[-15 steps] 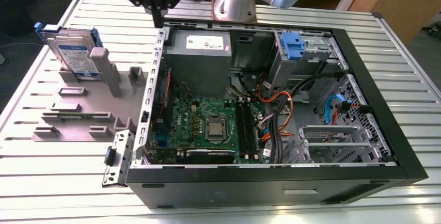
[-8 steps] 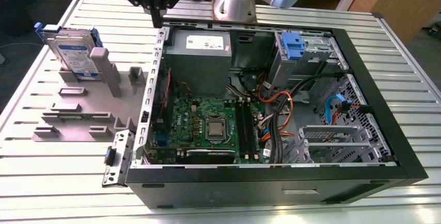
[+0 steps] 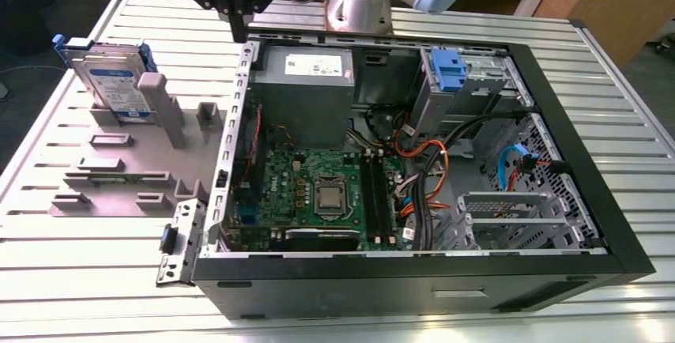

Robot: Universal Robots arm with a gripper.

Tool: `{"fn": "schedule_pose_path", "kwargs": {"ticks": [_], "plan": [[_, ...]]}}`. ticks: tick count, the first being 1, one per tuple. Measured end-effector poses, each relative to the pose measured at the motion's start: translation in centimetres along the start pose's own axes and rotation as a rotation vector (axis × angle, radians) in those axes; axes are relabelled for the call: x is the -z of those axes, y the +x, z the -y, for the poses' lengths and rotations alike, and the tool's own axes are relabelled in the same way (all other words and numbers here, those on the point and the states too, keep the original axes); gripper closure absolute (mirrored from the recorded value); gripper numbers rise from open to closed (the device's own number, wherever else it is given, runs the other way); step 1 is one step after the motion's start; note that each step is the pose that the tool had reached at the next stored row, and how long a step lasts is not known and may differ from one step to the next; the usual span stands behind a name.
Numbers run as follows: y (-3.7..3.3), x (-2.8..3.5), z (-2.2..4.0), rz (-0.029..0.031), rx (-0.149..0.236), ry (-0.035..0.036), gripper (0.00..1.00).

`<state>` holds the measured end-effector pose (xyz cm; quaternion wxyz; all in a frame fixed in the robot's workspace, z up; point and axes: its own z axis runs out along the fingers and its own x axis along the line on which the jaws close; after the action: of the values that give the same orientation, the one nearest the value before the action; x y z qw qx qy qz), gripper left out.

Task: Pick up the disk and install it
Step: 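Reach for the disk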

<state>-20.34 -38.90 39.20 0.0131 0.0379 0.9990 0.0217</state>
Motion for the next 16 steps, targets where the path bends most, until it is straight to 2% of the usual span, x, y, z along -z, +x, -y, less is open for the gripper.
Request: {"fn": "schedule_pose_path", "kwargs": {"ticks": [12,16], "plan": [[0.75,0.01,0.06,0.0001,0.0,-0.0001,0.89],[0.78,0.02,0.06,0.0,0.0,0.0,0.89]]}}
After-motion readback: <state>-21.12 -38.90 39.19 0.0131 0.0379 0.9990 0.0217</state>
